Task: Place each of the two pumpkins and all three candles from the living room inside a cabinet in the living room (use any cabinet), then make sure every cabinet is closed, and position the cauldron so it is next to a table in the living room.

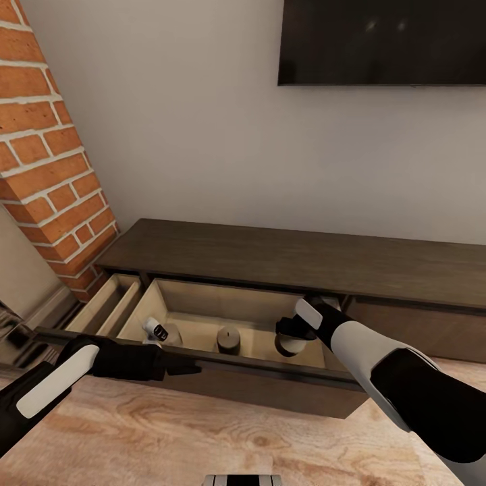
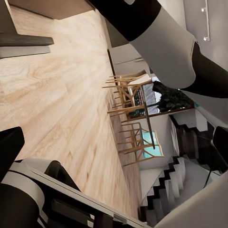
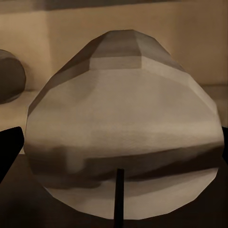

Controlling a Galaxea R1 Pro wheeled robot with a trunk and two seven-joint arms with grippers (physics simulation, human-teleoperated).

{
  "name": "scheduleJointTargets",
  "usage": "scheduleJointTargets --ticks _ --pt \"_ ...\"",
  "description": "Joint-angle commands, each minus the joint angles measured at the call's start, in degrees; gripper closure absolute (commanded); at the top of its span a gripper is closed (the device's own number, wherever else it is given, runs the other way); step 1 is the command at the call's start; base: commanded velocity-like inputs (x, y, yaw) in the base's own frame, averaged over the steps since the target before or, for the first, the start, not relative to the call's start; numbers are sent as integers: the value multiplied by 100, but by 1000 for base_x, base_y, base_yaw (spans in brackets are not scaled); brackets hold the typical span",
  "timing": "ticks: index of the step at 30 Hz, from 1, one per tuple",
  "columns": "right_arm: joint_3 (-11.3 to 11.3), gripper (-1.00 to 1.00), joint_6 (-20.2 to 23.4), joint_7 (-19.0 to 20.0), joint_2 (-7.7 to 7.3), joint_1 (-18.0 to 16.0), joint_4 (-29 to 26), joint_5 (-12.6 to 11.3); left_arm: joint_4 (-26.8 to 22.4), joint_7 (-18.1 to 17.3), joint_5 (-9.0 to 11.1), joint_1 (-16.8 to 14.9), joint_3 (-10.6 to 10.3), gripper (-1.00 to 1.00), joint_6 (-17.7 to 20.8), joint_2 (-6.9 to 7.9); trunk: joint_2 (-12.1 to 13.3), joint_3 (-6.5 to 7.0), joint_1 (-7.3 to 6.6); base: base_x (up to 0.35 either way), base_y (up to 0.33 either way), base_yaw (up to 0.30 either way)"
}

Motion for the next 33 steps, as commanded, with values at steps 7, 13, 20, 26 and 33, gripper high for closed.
scheduleJointTargets --ticks 7,13,20,26,33 --pt "35 -100 10 -54 -1 -3 -9 -73 2 -9 19 -7 -12 -100 19 5 -2 -5 -1 0 0 0" --pt "35 -100 10 -48 -1 -3 -9 -73 10 -10 25 -7 -11 -100 17 5 -2 -5 -1 0 0 0" --pt "32 -100 10 -41 -1 -3 -9 -81 18 -14 35 -7 -6 -100 19 5 -2 -5 -1 0 0 0" --pt "34 -100 18 114 -4 -3 -8 -91 16 -10 36 -7 -11 -100 19 5 -2 -5 -1 0 0 0" --pt "35 -100 12 180 -9 -3 -1 -74 15 -10 35 -7 -11 -100 19 5 -2 -5 -1 0 0 0"
